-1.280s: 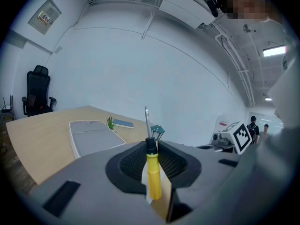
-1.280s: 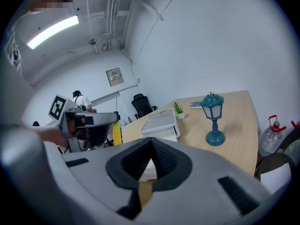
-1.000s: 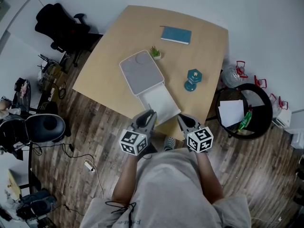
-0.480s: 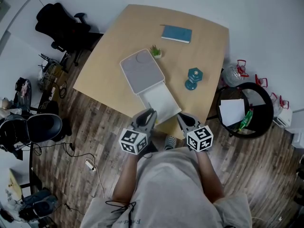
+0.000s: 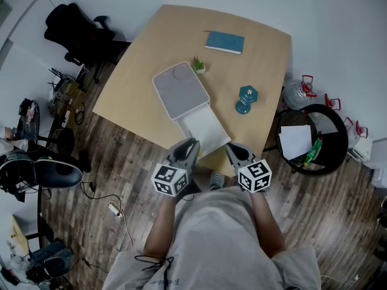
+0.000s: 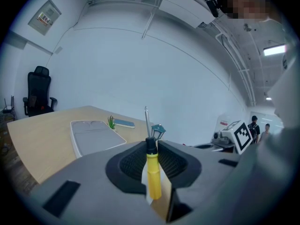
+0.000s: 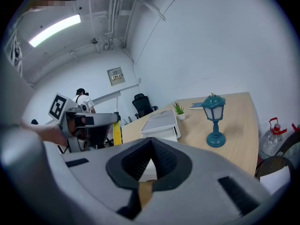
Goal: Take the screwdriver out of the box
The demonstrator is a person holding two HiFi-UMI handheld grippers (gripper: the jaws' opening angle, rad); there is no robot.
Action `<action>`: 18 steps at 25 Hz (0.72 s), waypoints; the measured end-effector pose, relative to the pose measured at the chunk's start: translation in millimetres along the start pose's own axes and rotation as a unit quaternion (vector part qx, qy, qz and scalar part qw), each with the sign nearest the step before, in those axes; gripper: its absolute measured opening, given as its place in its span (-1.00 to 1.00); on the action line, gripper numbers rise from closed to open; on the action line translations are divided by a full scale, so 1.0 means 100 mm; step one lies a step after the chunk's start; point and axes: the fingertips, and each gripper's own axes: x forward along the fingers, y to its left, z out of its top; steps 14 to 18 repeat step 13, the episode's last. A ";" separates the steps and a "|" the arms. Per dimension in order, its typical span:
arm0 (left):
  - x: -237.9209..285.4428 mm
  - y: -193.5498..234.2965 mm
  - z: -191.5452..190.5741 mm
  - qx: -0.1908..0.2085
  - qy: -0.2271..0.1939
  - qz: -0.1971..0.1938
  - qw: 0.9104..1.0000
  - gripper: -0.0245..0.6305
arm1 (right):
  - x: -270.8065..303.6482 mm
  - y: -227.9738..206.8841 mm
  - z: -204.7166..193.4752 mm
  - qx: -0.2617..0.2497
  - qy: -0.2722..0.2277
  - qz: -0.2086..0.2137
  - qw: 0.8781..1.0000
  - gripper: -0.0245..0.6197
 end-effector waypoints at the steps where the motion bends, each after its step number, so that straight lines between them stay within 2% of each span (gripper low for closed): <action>1: 0.00 0.00 -0.01 0.000 0.000 0.000 1.000 -0.71 | 0.00 -0.01 0.00 0.000 0.000 -0.001 1.000 -0.91; 18: 0.05 -0.01 -0.03 -0.005 0.000 -0.003 1.000 -0.71 | 0.01 -0.06 -0.02 0.004 0.000 -0.006 1.000 -0.91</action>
